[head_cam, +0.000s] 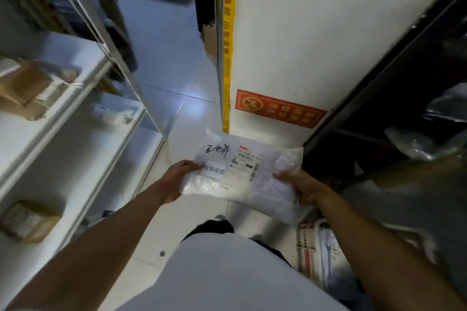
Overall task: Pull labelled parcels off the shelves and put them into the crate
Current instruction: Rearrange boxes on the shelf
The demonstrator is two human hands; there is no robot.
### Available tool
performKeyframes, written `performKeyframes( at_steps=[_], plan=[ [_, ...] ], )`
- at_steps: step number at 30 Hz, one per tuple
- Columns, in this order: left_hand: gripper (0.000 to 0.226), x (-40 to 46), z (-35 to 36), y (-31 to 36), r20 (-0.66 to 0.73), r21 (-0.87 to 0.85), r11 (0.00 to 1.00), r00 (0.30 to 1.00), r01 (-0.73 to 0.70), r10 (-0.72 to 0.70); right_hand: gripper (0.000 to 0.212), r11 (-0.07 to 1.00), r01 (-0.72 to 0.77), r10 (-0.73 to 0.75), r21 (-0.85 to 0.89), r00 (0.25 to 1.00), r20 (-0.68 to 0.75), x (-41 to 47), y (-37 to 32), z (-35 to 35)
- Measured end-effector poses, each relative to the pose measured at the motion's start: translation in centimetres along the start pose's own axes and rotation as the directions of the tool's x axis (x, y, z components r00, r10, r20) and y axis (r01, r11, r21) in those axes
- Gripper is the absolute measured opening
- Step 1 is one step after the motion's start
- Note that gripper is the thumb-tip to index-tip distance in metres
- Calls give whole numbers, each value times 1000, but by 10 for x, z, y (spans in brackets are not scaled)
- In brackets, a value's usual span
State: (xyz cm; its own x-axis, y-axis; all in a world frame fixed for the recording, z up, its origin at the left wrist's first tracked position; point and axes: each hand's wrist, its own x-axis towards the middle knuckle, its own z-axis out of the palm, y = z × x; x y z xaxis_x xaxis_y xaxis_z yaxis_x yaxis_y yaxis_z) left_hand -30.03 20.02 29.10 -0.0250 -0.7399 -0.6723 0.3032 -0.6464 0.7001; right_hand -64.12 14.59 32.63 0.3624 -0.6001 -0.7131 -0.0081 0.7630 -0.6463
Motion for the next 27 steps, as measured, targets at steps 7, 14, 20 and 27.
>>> performKeyframes(
  at_steps=[7, 14, 20, 27],
  plan=[
    [76, 68, 85, 35, 242, 449, 892, 955, 47, -172, 56, 975, 118, -64, 190, 961, -271, -38, 52, -70],
    [60, 105, 218, 26, 471, 690, 719, 805, -80, -362, 44, 673, 567, -9, 474, 648, -762, -99, 107, -94],
    [69, 127, 330, 0, 547, 783, 591, 664, -191, -510, 56, 765, 215, 256, 607, 763, -593, -143, 154, -147],
    [46, 145, 444, -42, 542, 832, 480, 589, -277, -600, 111, 704, 261, 379, 661, 649, -660, -160, 194, -227]
  ],
)
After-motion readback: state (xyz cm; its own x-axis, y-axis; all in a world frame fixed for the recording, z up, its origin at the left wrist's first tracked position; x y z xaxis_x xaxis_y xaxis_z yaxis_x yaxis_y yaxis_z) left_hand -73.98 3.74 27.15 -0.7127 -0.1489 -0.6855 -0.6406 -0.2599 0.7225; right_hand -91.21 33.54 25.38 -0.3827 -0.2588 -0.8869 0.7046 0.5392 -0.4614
